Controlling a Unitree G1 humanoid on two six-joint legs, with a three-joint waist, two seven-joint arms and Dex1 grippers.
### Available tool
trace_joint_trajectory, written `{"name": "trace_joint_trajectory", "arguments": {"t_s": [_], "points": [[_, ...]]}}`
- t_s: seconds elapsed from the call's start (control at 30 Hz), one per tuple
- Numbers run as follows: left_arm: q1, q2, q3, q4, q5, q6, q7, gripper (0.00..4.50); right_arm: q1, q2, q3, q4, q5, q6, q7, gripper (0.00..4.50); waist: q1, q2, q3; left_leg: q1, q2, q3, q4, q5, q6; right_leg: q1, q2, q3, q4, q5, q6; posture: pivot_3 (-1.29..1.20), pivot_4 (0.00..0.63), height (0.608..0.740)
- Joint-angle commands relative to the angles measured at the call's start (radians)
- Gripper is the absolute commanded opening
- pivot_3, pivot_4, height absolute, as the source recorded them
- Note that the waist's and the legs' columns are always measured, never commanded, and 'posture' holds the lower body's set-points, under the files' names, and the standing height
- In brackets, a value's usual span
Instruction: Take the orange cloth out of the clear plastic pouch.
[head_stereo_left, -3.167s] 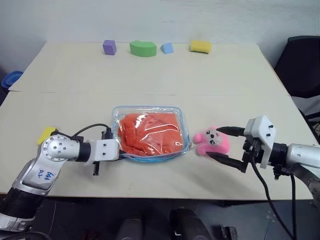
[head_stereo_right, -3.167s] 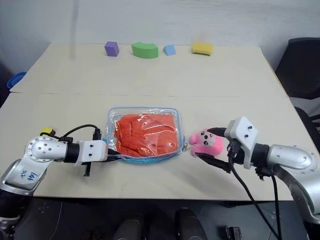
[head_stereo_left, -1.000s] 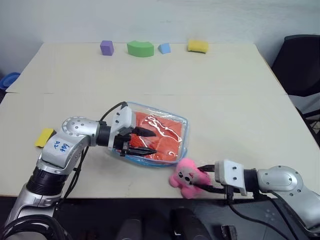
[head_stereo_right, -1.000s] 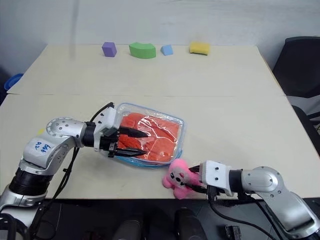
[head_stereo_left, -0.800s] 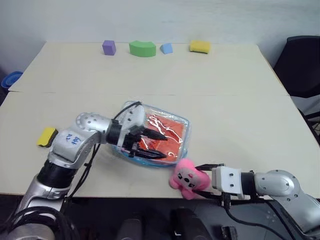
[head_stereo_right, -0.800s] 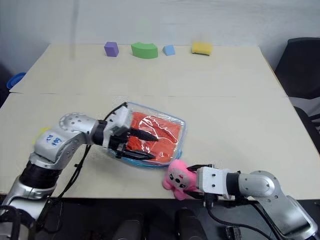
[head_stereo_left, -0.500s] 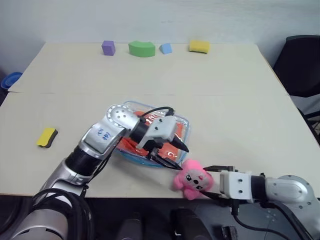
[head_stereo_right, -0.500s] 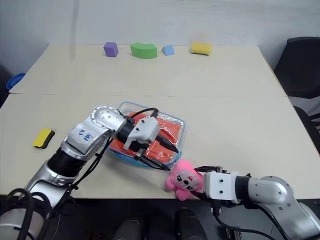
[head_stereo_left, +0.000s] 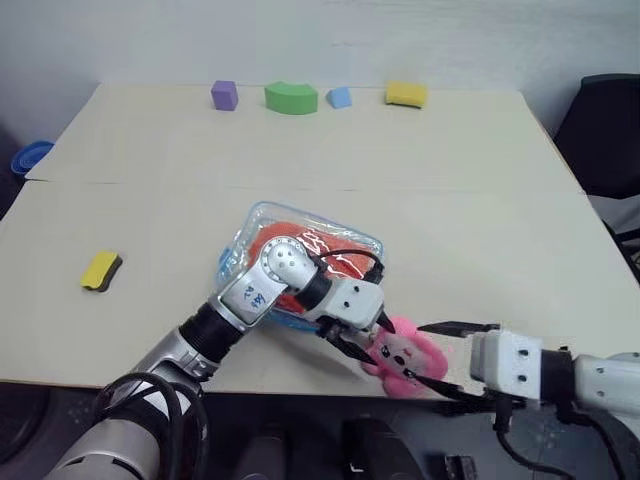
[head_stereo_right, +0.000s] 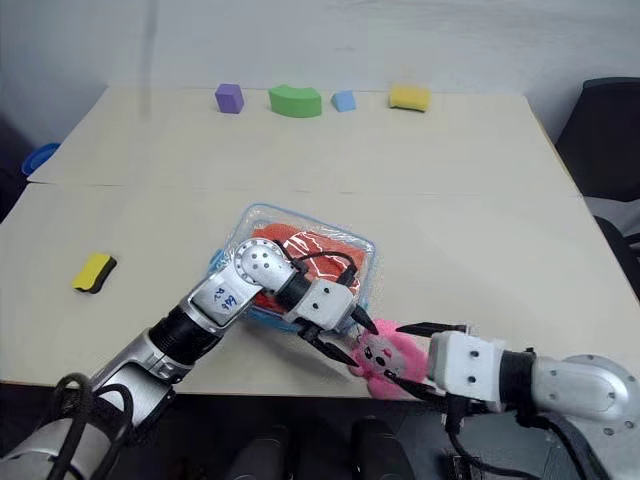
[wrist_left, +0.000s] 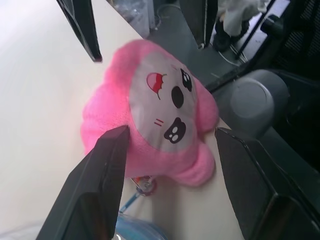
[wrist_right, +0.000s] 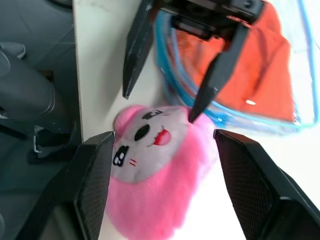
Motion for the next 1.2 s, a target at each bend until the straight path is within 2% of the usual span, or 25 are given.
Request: {"name": "trace_joint_trajectory", "arguments": {"t_s": [0.03, 0.13, 0.27, 0.57, 0.73, 0.9, 1.07, 1.1, 1.2], "points": [[-0.027, 0.000, 0.077, -0.023, -0.046, 0.020, 0.009, 2.91, 0.005, -0.037, -0.171, -0.014, 0.135, 0.100, 0.049, 3.26, -0.001, 0.000, 0.000, 0.000, 0.000, 0.000, 0.000, 0.000, 0.000, 0.000, 0.000, 0.000, 0.000, 0.000, 0.000, 0.00, 0.150, 0.740], [-0.057, -0.013, 0.119, -0.034, -0.091, 0.080, 0.000, 2.91, 0.019, -0.057, -0.246, 0.014, 0.159, 0.135, 0.085, 3.26, 0.001, 0.000, 0.000, 0.000, 0.000, 0.000, 0.000, -0.001, 0.001, 0.000, 0.000, 0.000, 0.000, 0.000, 0.000, 0.00, 0.150, 0.740], [-0.105, -0.043, 0.133, -0.002, -0.093, 0.083, 0.002, 2.91, 0.036, -0.071, -0.279, 0.051, 0.132, 0.133, 0.107, 3.26, 0.002, 0.000, 0.000, 0.000, 0.000, 0.000, 0.000, -0.001, 0.002, 0.000, 0.000, 0.000, 0.000, 0.000, 0.000, 0.00, 0.150, 0.740], [-0.094, -0.129, -0.050, 0.135, 0.104, -0.164, 0.001, 2.91, 0.058, -0.060, -0.318, 0.035, 0.134, 0.152, 0.115, 3.26, 0.003, 0.000, 0.000, 0.000, -0.001, 0.000, 0.000, 0.000, 0.001, 0.000, 0.000, 0.000, 0.000, 0.000, 0.000, 0.00, 0.150, 0.740], [-0.076, -0.128, -0.093, 0.164, 0.134, -0.203, -0.029, 2.91, -0.002, -0.077, -0.236, 0.053, 0.124, 0.135, 0.091, 3.26, -0.004, 0.000, 0.000, 0.001, 0.000, 0.001, 0.000, 0.000, 0.001, 0.000, 0.001, 0.002, 0.000, 0.000, 0.000, 0.00, 0.150, 0.740], [-0.074, -0.127, -0.056, 0.149, 0.089, -0.197, -0.055, 1.78, -0.119, -0.101, -0.102, 0.120, 0.089, 0.103, 0.078, 3.28, -0.001, 0.000, 0.000, 0.001, -0.001, 0.001, 0.000, 0.000, 0.002, 0.000, 0.001, 0.002, 0.001, 0.000, 0.000, 0.00, 0.150, 0.740], [-0.055, -0.139, 0.047, 0.081, -0.009, -0.115, -0.020, 0.21, -0.228, -0.101, 0.038, 0.226, 0.019, 0.040, 0.076, 3.28, -0.001, 0.000, 0.000, 0.001, -0.001, 0.001, 0.000, 0.000, 0.002, 0.000, 0.001, 0.002, 0.001, 0.000, 0.000, 0.00, 0.150, 0.740], [-0.051, -0.145, 0.083, 0.060, -0.029, -0.074, 0.015, 0.03, -0.231, -0.103, 0.053, 0.243, 0.011, 0.029, 0.088, 3.28, -0.001, 0.000, 0.000, 0.000, -0.001, 0.001, 0.000, 0.000, 0.002, -0.001, 0.001, 0.002, 0.001, 0.000, 0.000, 0.00, 0.150, 0.740], [-0.031, -0.136, 0.158, -0.005, -0.066, 0.016, 0.085, 0.03, -0.216, -0.105, 0.076, 0.263, 0.010, 0.017, 0.119, 3.28, 0.001, 0.000, 0.000, 0.000, 0.000, 0.000, 0.000, 0.000, 0.002, -0.001, 0.001, 0.002, 0.001, 0.000, 0.000, 0.00, 0.150, 0.740]]}}
